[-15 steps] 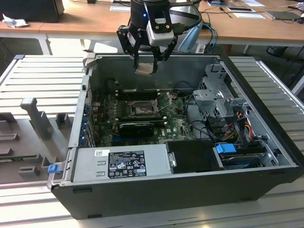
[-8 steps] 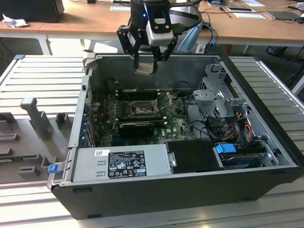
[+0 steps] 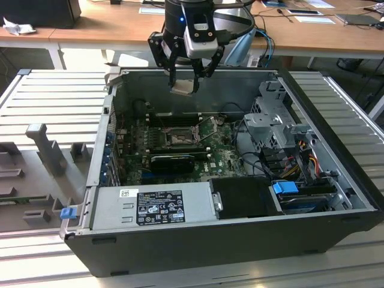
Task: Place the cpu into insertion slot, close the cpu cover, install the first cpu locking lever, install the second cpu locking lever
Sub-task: 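Place the cpu into insertion slot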
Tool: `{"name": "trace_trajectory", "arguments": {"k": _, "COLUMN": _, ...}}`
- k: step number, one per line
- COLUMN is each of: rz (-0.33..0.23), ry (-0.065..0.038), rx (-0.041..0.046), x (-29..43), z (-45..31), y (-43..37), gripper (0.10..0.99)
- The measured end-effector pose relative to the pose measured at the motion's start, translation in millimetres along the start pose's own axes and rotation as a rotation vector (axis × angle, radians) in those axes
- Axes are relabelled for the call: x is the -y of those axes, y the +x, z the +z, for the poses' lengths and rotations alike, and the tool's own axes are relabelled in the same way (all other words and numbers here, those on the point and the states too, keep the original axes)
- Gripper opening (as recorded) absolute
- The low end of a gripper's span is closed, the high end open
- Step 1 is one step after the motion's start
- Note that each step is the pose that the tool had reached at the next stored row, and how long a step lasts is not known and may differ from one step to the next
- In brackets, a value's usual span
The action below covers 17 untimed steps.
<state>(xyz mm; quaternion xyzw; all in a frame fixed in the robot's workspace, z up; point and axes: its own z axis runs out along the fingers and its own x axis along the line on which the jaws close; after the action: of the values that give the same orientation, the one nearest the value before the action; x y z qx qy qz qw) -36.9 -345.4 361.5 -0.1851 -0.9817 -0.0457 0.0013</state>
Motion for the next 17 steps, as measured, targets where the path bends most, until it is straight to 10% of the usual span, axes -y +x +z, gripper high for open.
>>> {"name": "trace_trajectory", "arguments": {"k": 17, "rz": 0.062, "ry": -0.001, "rx": 0.0056, "x": 0.0, "z": 0.6, "y": 0.0, "gripper": 0.525}}
